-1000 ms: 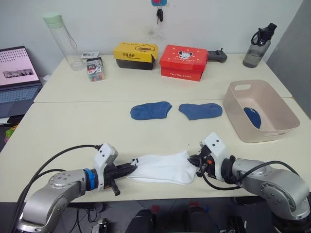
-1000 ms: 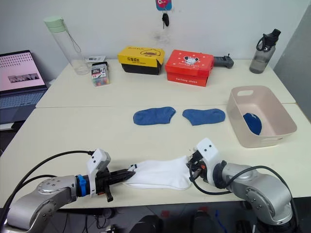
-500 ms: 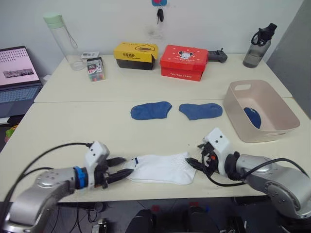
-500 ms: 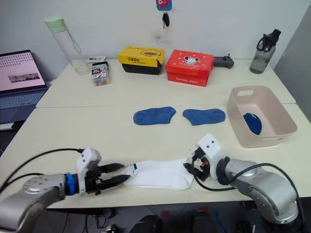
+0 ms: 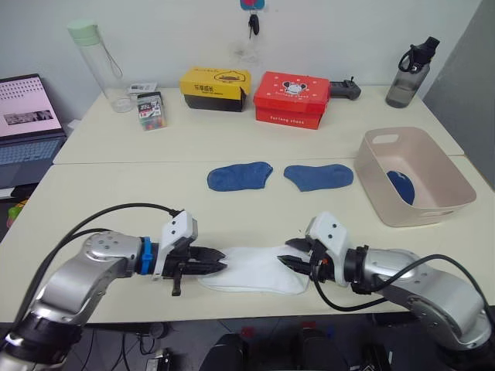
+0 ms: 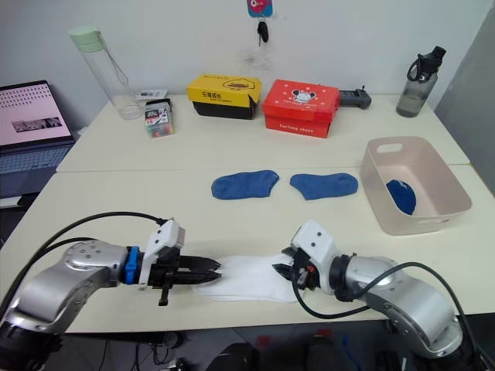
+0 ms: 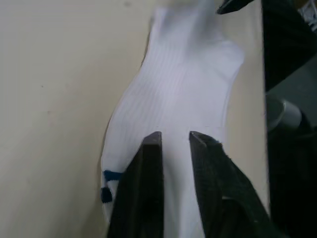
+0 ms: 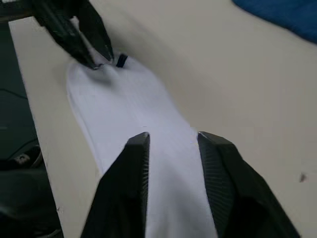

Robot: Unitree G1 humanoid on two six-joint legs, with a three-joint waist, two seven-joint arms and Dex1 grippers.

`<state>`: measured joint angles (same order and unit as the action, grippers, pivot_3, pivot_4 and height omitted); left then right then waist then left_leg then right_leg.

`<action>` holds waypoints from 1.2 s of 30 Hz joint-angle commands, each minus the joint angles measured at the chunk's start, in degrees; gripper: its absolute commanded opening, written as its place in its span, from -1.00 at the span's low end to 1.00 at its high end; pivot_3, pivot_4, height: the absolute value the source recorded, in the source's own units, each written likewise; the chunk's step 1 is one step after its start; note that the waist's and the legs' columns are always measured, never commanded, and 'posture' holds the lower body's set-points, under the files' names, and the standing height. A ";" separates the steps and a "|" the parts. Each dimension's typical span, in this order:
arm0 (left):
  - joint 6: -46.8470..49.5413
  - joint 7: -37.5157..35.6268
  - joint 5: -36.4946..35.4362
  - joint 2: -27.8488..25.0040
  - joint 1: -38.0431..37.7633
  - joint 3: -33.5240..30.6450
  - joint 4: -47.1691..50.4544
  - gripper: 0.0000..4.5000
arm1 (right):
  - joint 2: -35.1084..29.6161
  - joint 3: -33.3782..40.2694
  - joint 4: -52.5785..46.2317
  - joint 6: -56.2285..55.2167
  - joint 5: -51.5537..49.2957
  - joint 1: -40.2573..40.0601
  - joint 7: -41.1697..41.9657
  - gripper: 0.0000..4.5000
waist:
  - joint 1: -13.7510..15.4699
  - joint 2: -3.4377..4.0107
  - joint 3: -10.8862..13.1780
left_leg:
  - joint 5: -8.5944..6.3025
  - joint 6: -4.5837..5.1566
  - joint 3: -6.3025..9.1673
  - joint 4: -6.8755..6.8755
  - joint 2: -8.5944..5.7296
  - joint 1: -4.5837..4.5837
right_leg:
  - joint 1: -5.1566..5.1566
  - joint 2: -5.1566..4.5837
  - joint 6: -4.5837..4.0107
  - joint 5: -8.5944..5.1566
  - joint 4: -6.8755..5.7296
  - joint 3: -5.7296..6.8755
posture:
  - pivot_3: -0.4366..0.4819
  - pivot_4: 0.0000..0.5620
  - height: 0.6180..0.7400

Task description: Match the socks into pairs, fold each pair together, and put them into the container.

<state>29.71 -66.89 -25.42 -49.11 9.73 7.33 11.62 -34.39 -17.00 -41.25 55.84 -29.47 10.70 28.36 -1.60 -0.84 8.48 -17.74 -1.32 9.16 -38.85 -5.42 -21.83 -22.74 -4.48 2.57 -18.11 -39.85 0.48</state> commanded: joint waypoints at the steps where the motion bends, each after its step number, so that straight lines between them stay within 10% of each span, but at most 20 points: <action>1: 0.92 -0.42 0.70 0.62 1.67 0.73 -1.66 -1.00 | -1.36 -2.96 2.09 -4.05 2.54 -1.85 2.72 -0.87 | -0.03 -0.02 0.01 | 0.00 0.00 0.00 0.00 -0.01 -0.01 | 0.00 0.00 0.00 0.00 0.01 0.00 | -0.05 -0.47 0.77; 11: -5.03 -0.63 8.30 -2.60 -5.45 3.98 -1.94 -1.00 | -7.40 -3.00 3.37 -8.72 8.43 -9.22 3.74 -0.99 | 0.02 0.07 -0.10 | -0.01 0.01 0.08 0.12 0.01 0.38 | 0.46 0.00 0.00 0.00 0.27 0.06 | -0.05 -0.47 0.77; 22: -9.67 0.33 11.32 -1.57 -6.82 3.95 -3.33 -1.00 | 5.26 -1.59 8.49 -10.50 9.98 -2.98 -1.80 -0.99 | -0.03 0.56 -0.47 | -0.03 0.06 0.07 0.76 0.05 1.10 | 1.04 0.04 0.01 0.00 0.74 0.01 | -0.05 -0.47 0.77; 31: -10.36 0.64 11.61 -1.12 -7.01 4.38 -3.81 -1.00 | -2.37 1.41 8.35 -13.85 11.90 -10.03 3.70 -0.99 | 0.10 0.64 -0.62 | -0.03 0.06 0.07 0.80 0.04 1.07 | 1.05 0.04 0.01 -0.01 0.83 0.00 | -0.05 -0.47 0.77; 36: -12.12 0.20 12.10 -0.94 -7.35 4.59 -4.78 -1.00 | 3.68 9.60 3.42 -15.80 6.95 -10.08 0.56 -0.99 | 0.02 0.78 -0.67 | -0.04 0.06 0.07 0.80 0.07 1.11 | 1.08 0.06 0.01 -0.01 0.80 -0.01 | -0.05 -0.47 0.77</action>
<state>16.99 -67.07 -16.34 -50.03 3.97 9.93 9.41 -31.52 -11.09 -33.97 40.51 -20.02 -0.05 30.10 -1.58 -0.06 7.81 -17.77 -1.26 9.23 -38.05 -5.36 -20.72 -21.67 -4.42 2.59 -18.12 -39.05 0.46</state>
